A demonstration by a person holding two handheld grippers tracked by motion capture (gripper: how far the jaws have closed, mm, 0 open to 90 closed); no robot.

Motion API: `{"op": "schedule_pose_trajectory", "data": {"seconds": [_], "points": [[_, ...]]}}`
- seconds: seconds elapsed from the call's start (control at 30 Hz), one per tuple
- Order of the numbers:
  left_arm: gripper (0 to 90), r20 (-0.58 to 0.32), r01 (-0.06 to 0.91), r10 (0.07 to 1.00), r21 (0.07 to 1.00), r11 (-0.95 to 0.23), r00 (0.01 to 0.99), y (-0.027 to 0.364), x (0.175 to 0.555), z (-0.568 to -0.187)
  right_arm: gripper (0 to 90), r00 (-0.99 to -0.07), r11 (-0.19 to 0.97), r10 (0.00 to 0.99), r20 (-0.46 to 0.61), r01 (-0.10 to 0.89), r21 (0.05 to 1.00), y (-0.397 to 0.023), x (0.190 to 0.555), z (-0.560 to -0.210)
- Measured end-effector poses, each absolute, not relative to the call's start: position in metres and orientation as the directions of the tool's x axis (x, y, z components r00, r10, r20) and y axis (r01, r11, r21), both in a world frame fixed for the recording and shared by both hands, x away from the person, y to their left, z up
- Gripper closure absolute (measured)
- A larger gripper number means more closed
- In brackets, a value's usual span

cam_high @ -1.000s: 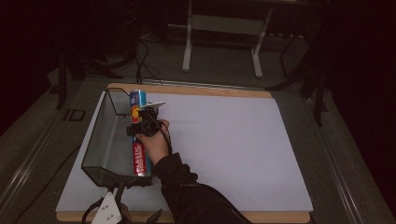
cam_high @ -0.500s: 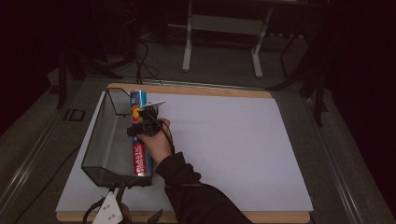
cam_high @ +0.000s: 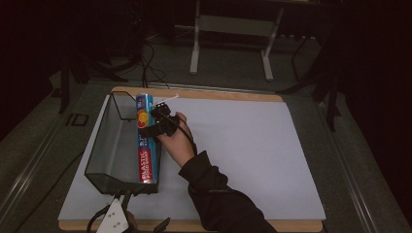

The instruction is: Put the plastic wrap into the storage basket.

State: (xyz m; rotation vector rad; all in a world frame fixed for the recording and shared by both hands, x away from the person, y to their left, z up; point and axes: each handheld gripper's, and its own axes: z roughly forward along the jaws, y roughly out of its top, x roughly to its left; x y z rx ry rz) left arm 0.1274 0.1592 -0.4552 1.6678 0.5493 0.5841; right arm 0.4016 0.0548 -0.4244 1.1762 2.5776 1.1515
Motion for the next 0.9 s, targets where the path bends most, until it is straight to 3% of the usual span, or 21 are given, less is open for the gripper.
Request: {"op": "schedule_pose_trajectory", "data": {"seconds": [0.43,0.9], "points": [[2.4,0.074,0.048,0.643,0.984,-0.17,0.762,0.157,0.129,-0.456,12.3,-0.771,0.437,0.593,0.234,0.552,0.71,0.006,0.378,-0.411],[2.4,0.079,0.054,0.649,0.982,-0.182,0.757,0.155,0.13,-0.458,13.4,-0.802,0.431,0.569,0.184,0.481,0.764,-0.048,0.351,-0.413]]}}
